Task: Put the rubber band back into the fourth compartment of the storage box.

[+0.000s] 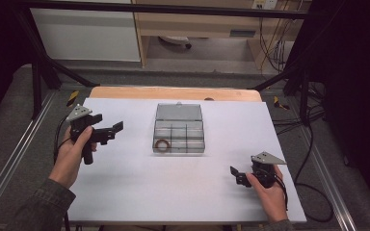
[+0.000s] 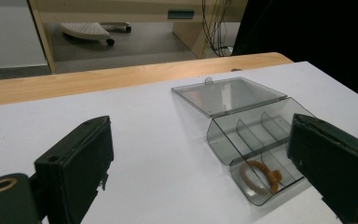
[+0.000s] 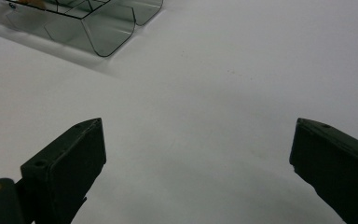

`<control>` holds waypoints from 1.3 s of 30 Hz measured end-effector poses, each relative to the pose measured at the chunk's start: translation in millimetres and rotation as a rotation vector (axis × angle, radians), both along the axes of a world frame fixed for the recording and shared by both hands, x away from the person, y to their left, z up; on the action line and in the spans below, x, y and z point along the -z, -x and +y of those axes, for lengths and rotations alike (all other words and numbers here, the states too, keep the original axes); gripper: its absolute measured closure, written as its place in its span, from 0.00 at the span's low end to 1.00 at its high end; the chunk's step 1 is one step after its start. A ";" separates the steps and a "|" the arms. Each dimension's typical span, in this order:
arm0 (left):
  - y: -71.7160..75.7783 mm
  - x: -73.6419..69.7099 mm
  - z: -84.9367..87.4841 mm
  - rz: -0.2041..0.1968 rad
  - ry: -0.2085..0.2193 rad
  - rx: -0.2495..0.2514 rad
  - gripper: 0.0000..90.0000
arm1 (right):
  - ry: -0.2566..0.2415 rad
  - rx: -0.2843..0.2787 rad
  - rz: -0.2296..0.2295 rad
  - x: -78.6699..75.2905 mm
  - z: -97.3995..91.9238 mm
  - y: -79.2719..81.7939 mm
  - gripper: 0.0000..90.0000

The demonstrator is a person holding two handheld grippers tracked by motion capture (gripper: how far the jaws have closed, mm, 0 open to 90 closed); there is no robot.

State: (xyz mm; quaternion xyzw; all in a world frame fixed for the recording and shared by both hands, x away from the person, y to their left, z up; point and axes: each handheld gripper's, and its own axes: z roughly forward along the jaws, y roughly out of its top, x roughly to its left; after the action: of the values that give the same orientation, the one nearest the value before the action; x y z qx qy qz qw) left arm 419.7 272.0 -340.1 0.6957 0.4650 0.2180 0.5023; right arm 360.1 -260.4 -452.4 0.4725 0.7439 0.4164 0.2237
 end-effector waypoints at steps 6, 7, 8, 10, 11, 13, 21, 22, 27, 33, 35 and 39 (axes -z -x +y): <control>6.5 1.0 5.4 0.003 0.002 0.003 0.07 | 0.007 -0.002 -0.002 0.3 0.0 -0.4 0.04; 7.8 1.3 6.3 0.003 0.005 0.003 0.07 | 0.003 0.001 -0.001 0.1 0.2 -0.2 0.04; 8.9 1.8 7.1 0.004 0.004 0.000 0.07 | 0.005 0.000 -0.002 0.2 0.1 -0.2 0.04; 11.4 2.8 8.3 0.006 0.005 0.004 0.07 | 0.006 0.000 0.001 0.2 0.0 -0.2 0.04; 12.6 3.4 9.0 0.007 0.003 0.005 0.07 | 0.007 0.000 0.001 0.2 0.0 -0.3 0.04; 14.8 4.5 10.3 0.011 0.002 0.005 0.07 | 0.007 0.000 0.002 0.2 0.2 -0.3 0.04; 23.4 8.0 15.0 0.012 -0.003 0.012 0.07 | 0.005 0.005 0.002 0.2 0.2 -0.2 0.04; 24.7 8.7 15.7 0.012 -0.004 0.013 0.07 | 0.006 0.005 0.002 0.2 0.2 -0.2 0.04; 29.7 11.0 18.8 0.013 -0.007 0.012 0.07 | 0.010 0.002 -0.001 0.2 0.1 -0.1 0.04; 33.5 11.8 23.9 0.012 -0.007 0.005 0.07 | 0.008 0.009 0.003 0.0 0.1 0.2 0.04; 34.9 12.1 25.8 0.013 -0.004 0.002 0.07 | 0.009 0.007 0.003 0.0 0.3 0.2 0.04; 38.0 13.0 29.6 0.013 -0.008 -0.005 0.08 | 0.014 0.007 0.002 0.2 0.2 0.1 0.04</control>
State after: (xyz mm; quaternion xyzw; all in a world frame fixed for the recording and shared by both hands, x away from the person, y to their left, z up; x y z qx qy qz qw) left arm 381.7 301.6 -353.1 0.6979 0.4692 0.2164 0.4959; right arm 360.0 -260.1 -452.6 0.4738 0.7453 0.4101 0.2276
